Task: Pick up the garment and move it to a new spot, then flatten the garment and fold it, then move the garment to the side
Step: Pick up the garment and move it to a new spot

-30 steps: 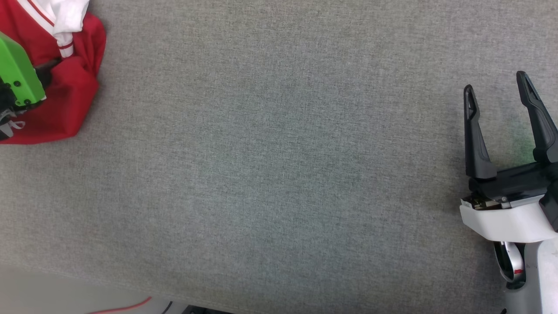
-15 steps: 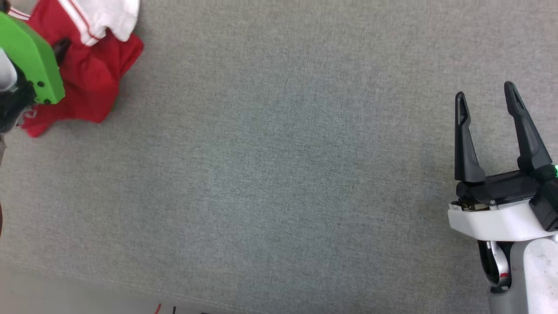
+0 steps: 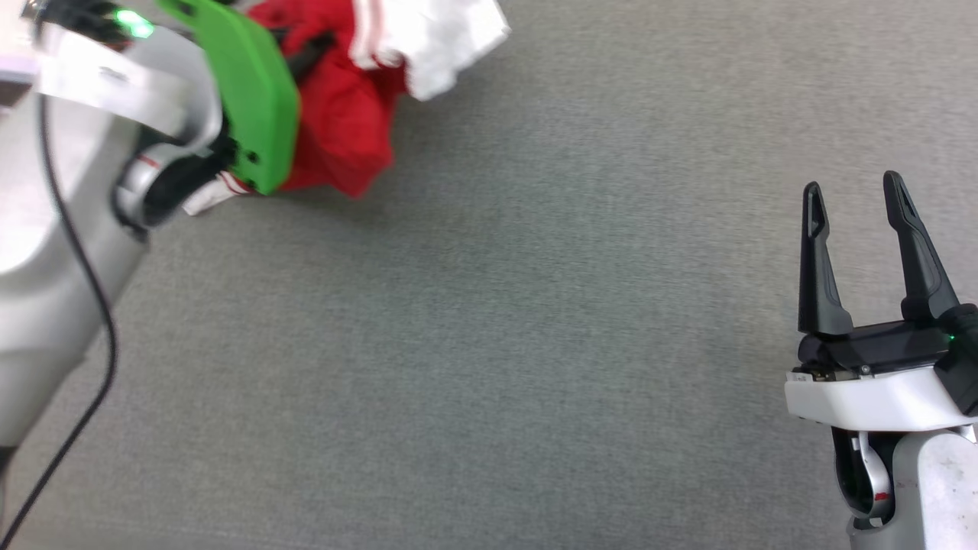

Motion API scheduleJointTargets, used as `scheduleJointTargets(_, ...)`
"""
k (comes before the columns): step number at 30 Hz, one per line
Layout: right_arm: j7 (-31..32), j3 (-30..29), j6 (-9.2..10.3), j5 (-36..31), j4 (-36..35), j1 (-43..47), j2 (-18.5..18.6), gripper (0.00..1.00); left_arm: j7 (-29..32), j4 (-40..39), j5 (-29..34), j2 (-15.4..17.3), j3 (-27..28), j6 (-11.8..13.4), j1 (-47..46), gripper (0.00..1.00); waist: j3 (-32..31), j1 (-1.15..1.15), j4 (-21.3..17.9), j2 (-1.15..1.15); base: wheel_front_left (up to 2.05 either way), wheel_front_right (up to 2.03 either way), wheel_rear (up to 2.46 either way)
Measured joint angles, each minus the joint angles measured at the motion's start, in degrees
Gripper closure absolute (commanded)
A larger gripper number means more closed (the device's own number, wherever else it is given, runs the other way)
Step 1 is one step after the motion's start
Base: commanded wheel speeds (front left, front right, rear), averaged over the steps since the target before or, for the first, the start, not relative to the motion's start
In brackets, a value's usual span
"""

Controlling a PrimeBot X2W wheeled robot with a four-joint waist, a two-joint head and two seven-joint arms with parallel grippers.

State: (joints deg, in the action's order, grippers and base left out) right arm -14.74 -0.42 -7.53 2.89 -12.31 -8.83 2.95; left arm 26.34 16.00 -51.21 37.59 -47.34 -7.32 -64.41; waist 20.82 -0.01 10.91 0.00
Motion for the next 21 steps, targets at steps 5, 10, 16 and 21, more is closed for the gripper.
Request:
scheduleJointTargets(5,0.0,-0.5,0.00,2.3,0.2,0.4,-0.1,0.00,-0.6,-2.5,0.3,-4.4,-6.2,0.0,-1.1,1.00,-1.2,0.00,-4.1,0.00,0.00,0.00,0.00)
scheduleJointTargets(10,0.0,-1.4,0.00,3.4,0.3,0.6,-0.1,0.00,-2.5,-3.4,-0.3,-9.7,-12.7,0.0,-2.2,1.00,-2.0,0.00,-8.5,0.00,0.00,0.00,0.00)
scheduleJointTargets(16,0.0,-2.3,0.00,4.5,0.2,0.8,-0.1,0.00,-5.2,-2.2,-1.6,-16.0,-21.7,0.0,-5.0,1.00,-2.4,0.00,-13.9,0.00,0.00,0.00,0.00)
scheduleJointTargets(21,0.0,-2.7,0.00,5.4,0.0,0.9,-0.1,0.00,-6.2,0.2,-2.4,-20.6,-25.5,0.0,-5.3,1.00,-2.0,0.00,-17.6,0.00,0.00,0.00,0.00)
